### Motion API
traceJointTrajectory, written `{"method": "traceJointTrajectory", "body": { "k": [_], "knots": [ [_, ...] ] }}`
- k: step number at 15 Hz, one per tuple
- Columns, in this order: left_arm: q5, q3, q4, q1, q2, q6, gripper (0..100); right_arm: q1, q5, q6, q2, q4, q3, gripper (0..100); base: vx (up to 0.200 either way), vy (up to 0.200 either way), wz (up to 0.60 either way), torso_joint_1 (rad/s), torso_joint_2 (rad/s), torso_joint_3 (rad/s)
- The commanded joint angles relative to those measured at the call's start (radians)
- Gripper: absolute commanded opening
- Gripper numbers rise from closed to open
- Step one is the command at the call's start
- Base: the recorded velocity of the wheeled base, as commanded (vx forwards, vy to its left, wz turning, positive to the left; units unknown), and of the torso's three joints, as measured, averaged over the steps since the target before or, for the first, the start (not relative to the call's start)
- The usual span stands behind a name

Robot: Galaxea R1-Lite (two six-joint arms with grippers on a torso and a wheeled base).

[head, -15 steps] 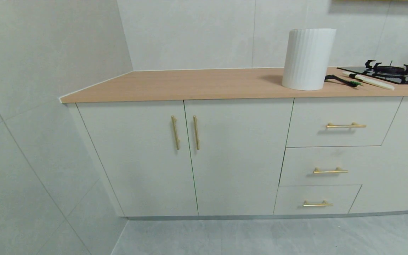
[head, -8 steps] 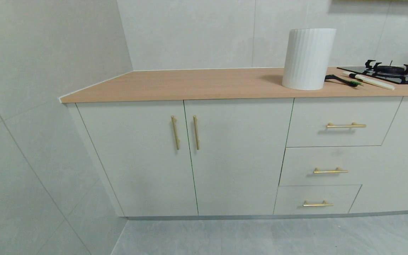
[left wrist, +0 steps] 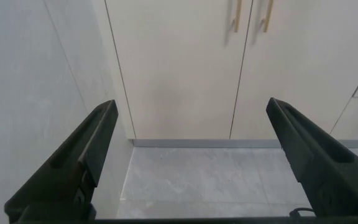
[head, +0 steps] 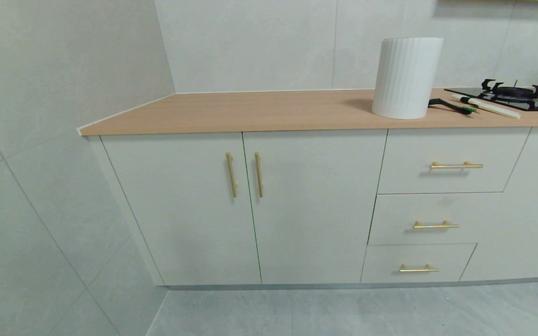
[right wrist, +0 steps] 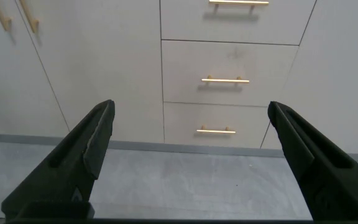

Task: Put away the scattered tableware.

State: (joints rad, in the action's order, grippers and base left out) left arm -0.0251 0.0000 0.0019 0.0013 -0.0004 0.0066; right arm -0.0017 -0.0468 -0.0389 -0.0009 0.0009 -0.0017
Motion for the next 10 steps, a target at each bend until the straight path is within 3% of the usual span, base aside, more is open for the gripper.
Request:
{"method": "traceJointTrajectory", "body": {
  "k": [1,10],
  "knots": [
    [-0.001,0.000,0.001,0.000,0.000,-0.007,100,0.000,-0.001,0.001,0.002,0.004,0.000,100,0.000,0.000,0.00,0.000,0.00,0.000],
    [-0.001,0.000,0.001,0.000,0.000,-0.010,100,0.002,-0.001,0.019,0.002,0.004,0.000,100,0.000,0.000,0.00,0.000,0.00,0.000]
  ]
}}
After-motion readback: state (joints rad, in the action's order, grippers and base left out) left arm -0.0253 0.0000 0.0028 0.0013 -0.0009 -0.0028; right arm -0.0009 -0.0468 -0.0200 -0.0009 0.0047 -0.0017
